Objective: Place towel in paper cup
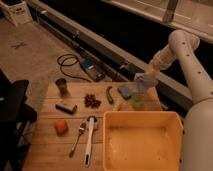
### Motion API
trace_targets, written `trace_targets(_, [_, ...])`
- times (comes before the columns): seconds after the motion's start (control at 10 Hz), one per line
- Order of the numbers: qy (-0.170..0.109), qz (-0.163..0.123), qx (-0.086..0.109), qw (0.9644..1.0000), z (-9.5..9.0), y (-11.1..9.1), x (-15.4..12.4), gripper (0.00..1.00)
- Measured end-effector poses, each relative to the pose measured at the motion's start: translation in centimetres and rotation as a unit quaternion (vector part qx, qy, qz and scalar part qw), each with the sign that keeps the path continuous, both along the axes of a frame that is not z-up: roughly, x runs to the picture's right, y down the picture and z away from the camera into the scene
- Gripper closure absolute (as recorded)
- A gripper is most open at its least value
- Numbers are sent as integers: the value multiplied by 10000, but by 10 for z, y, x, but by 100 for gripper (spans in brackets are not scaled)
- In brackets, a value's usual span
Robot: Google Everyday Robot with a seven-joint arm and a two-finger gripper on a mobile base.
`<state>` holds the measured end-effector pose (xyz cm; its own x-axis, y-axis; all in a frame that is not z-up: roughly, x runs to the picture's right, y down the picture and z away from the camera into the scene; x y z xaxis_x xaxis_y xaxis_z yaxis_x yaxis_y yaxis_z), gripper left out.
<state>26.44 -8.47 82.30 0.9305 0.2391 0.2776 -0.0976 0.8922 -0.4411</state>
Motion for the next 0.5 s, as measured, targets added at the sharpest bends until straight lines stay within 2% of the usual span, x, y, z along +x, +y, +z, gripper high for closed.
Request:
trace_targets(0.1, [21,-35,99,9999,2,0,-2,100])
trace_targets(0.5, [439,-149,416,9981,12,-7,-3,100])
